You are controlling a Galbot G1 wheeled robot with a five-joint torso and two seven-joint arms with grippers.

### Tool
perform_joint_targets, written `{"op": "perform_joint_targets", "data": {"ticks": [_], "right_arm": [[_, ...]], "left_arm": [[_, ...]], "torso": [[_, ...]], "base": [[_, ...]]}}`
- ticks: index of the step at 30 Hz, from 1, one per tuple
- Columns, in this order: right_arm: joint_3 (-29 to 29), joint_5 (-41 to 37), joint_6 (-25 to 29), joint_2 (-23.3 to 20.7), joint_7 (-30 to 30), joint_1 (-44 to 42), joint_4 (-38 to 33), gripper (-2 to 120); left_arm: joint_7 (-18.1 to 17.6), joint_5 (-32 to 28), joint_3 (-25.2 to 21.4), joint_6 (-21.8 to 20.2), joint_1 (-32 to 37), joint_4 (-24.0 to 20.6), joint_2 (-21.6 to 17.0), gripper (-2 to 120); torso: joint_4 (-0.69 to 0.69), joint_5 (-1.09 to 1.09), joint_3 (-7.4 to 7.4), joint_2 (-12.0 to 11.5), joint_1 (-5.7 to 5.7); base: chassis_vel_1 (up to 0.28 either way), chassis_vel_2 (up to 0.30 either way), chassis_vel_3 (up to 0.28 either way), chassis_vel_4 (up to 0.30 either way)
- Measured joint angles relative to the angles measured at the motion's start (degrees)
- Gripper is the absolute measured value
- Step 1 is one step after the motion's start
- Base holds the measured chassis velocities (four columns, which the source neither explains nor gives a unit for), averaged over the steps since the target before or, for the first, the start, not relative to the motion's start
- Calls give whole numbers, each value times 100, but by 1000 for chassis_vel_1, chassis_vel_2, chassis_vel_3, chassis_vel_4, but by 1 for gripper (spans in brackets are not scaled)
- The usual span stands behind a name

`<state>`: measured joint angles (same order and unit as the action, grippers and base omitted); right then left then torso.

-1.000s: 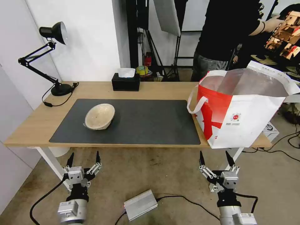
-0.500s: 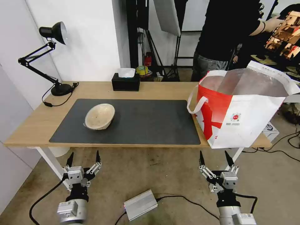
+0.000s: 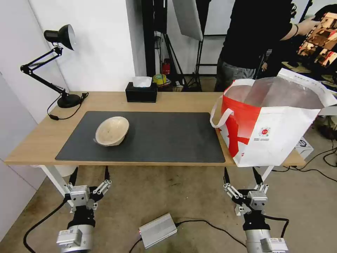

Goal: Pick up the trash from the table and place it into the takeout bag.

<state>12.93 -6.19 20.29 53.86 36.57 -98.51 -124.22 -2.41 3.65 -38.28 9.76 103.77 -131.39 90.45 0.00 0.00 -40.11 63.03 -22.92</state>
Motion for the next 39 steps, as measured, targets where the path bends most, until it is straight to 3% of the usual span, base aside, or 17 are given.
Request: {"op": "perform_joint_targets", "data": {"ticks": [4,18,21,23,25,30,39], "right_arm": [[-16,-1,-10,6,-14,33,-10,92],[-123,2,-188,-28,-49,160,-91,92],[-142,6,-204,-28,-58,190,-91,92],[-143,7,-205,-28,-58,193,-91,92],[-155,17,-215,-25,-64,206,-88,92],[-167,43,-220,7,-66,208,-64,92],[-189,56,-236,58,-71,253,5,92]], "left_arm": [[85,67,-43,0,38,-200,-135,100],[443,387,-40,4,-128,-342,-1304,100],[620,407,-9,31,-234,-228,-1695,100],[640,412,-7,39,-247,-217,-1731,100],[806,448,-7,73,-450,-57,-2099,100],[880,453,13,74,-652,193,-2566,100],[911,447,-25,73,-916,576,-3032,100]], "torso": [[0,0,0,0,0],[0,-1,0,0,0],[0,-1,0,0,0],[0,-1,0,0,0],[-1,-1,0,0,0],[0,-1,0,0,0],[0,0,0,0,0]], "base": [[0,0,0,0],[0,0,0,0],[0,0,0,0],[0,0,0,0],[0,0,0,0],[0,0,0,0],[0,0,0,0]]}}
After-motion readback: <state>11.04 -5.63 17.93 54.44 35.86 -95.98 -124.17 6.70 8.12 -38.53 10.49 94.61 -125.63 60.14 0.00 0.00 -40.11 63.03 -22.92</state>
